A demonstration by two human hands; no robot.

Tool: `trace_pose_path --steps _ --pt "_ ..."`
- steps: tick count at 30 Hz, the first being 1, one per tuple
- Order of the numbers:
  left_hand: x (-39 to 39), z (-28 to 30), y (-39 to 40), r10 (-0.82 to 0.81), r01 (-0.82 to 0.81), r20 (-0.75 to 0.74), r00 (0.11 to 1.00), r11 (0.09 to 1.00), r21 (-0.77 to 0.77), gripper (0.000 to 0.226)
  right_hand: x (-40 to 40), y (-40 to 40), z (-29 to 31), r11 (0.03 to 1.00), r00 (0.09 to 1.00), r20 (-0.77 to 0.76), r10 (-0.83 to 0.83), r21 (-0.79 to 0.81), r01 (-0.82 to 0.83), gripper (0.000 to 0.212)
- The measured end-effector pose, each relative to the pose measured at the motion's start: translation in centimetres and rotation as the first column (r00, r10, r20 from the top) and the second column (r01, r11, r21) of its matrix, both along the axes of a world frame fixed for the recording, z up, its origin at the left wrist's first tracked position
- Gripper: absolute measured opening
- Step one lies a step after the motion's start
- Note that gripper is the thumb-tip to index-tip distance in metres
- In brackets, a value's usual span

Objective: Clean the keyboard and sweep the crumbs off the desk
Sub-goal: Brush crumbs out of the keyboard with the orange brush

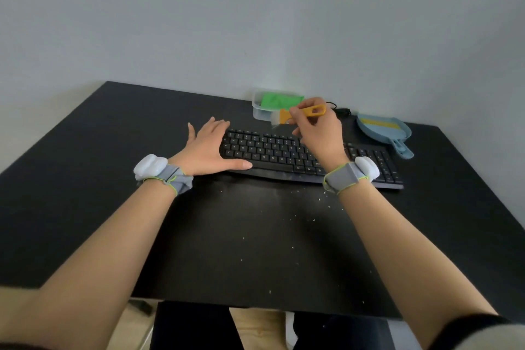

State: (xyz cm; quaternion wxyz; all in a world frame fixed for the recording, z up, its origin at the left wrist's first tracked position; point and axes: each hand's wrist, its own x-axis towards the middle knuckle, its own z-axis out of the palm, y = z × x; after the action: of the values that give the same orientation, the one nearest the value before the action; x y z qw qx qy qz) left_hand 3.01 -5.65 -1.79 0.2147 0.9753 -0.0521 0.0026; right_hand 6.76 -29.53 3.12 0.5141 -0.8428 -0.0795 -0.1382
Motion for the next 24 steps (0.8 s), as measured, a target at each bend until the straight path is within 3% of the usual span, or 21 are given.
trace_pose_path --steps 8,13,19,24 --pt "-1.6 -0.6 1.7 0.03 -0.026 0.02 0.999 0.981 -0.194 0.128 1.0 3.6 0.6 0.981 0.987 -0.081 0.136 0.151 -0.123 0.004" --pt "-2.0 -0.4 2.6 0.057 -0.047 0.023 0.998 0.951 -0.305 0.126 1.7 6.5 1.3 0.968 0.974 -0.127 0.19 0.189 -0.164 0.018" --pt "-2.2 -0.3 2.7 0.054 -0.031 0.051 0.997 0.927 -0.373 0.128 2.6 9.8 1.0 0.96 0.943 -0.2 0.265 0.141 -0.24 0.027" --pt "-2.3 -0.2 2.6 0.058 -0.041 0.027 0.998 0.909 -0.414 0.138 3.2 11.2 0.7 0.941 0.923 -0.187 0.337 0.056 -0.333 0.013"
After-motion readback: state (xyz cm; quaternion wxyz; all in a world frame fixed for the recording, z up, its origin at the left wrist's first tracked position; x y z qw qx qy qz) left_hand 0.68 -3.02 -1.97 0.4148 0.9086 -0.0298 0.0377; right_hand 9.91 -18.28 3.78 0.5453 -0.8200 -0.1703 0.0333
